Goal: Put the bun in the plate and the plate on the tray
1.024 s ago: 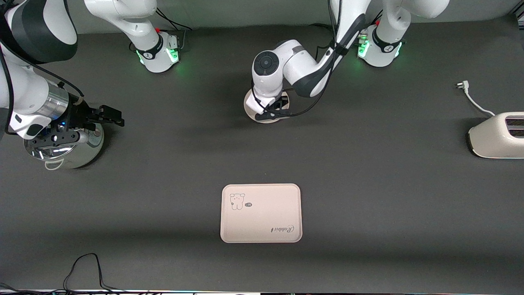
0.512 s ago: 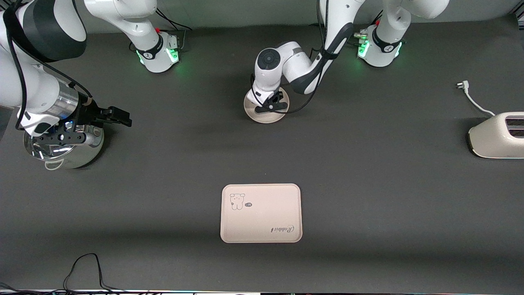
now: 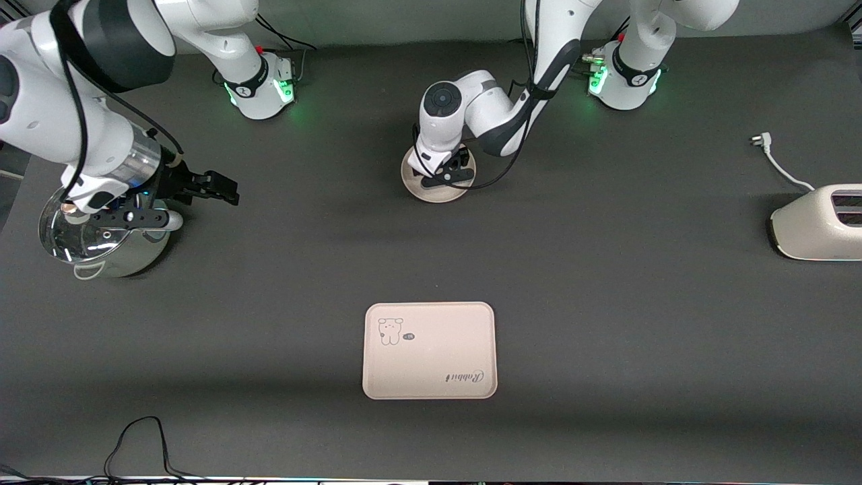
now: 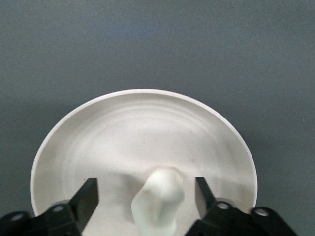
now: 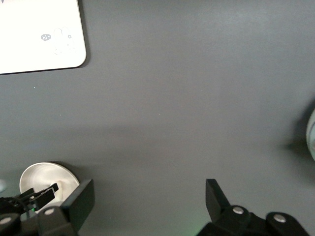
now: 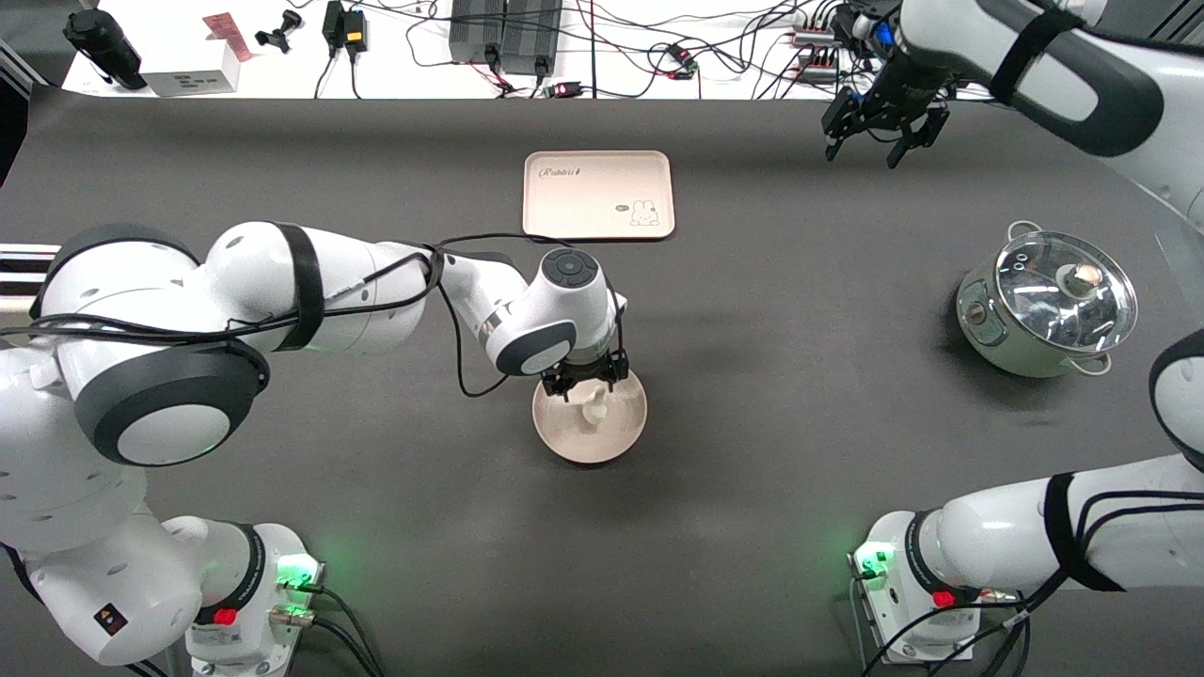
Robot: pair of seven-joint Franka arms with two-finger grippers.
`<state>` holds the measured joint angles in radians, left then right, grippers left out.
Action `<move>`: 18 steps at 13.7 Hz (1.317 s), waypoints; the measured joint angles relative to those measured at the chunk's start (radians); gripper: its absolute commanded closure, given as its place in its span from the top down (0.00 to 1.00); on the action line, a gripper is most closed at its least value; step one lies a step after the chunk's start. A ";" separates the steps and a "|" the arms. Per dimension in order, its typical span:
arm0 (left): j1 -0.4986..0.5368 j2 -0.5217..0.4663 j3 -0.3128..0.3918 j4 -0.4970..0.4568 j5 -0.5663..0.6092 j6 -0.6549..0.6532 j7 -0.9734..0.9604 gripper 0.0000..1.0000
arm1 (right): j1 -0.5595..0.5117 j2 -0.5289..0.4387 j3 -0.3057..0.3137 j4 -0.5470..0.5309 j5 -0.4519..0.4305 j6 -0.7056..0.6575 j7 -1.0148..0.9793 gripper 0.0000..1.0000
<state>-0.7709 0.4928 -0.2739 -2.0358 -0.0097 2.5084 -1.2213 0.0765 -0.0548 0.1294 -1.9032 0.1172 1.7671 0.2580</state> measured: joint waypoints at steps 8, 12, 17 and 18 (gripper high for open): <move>0.057 -0.050 0.025 0.102 0.020 -0.167 -0.021 1.00 | 0.311 0.014 0.007 -0.402 0.036 0.507 0.221 1.00; 0.238 -0.112 0.036 0.307 0.039 -0.459 0.122 1.00 | 0.462 0.118 0.006 -0.491 0.078 0.745 0.308 1.00; 0.631 -0.128 0.043 0.483 0.041 -0.719 0.587 1.00 | 0.650 0.268 0.005 -0.497 0.078 0.931 0.426 1.00; 0.693 -0.131 0.043 0.507 0.042 -0.755 0.665 1.00 | 0.671 0.295 0.004 -0.497 0.078 0.954 0.433 1.00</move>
<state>-0.0779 0.3616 -0.2310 -1.5286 0.0324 1.7532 -0.5559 0.7476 0.2405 0.1337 -2.4001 0.1957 2.7215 0.6907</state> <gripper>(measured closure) 0.000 0.000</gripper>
